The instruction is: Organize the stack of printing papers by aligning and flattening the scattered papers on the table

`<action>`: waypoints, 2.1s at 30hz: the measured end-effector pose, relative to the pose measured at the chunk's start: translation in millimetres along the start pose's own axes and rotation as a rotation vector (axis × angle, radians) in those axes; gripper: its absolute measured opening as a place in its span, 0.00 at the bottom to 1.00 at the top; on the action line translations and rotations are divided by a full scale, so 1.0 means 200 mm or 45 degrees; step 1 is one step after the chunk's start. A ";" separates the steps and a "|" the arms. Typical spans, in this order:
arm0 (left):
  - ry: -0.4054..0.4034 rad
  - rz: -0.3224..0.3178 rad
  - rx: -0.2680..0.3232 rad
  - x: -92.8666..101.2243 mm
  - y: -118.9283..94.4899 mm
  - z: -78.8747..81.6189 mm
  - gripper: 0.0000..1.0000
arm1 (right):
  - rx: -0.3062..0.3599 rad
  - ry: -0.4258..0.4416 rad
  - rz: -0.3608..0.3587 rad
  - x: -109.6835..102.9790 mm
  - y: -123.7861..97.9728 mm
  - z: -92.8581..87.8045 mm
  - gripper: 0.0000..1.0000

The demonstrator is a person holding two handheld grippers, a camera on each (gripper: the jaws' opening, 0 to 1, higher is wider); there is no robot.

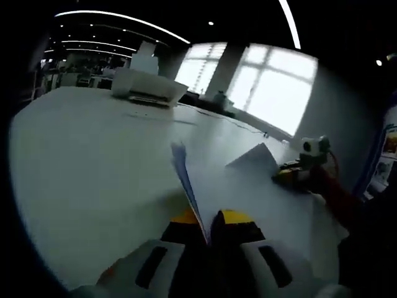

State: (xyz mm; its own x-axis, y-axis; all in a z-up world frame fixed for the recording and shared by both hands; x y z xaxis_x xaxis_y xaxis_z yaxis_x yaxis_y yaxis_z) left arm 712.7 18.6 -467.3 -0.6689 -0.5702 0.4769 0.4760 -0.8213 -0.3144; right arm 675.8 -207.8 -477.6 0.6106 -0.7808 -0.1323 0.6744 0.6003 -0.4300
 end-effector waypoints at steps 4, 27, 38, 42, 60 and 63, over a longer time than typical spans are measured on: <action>-0.009 0.011 0.006 -0.02 0.00 0.01 0.16 | 0.013 -0.013 -0.023 0.03 0.00 0.01 0.16; 0.117 0.106 0.060 -0.07 0.00 0.05 0.44 | 0.069 -0.096 -0.118 0.10 0.03 0.05 0.62; 0.178 0.148 0.090 -0.08 -0.03 0.06 0.63 | 0.070 -0.100 -0.140 0.09 0.02 0.05 0.75; 0.244 0.143 0.080 -0.07 -0.05 0.06 0.74 | 0.079 -0.089 -0.145 0.09 0.00 0.06 0.80; 0.367 0.131 0.116 0.09 -0.23 0.11 0.97 | 0.138 -0.104 -0.157 0.01 -0.26 0.10 0.90; 0.383 0.152 0.127 0.11 -0.27 0.12 0.97 | 0.164 -0.110 -0.168 -0.01 -0.31 0.12 0.90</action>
State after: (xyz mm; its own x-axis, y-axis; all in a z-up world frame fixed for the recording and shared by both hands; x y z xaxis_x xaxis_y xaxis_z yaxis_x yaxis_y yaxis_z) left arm 685.2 50.9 -419.8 -0.7367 -0.6536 0.1733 0.6044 -0.7515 -0.2645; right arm 643.6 -239.2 -429.1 0.5433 -0.8395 -0.0031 0.7948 0.5156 -0.3201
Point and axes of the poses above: the point that each gripper's makers call its tool centre point, and the gripper's own axes: y roughly forward along the fingers, x roughly to its right, z roughly out of its top, the point moved 1 cm from there along -y, roughly backward along the fingers, and after that the axes turned 6 degrees about -y, right-handed, at the moved point
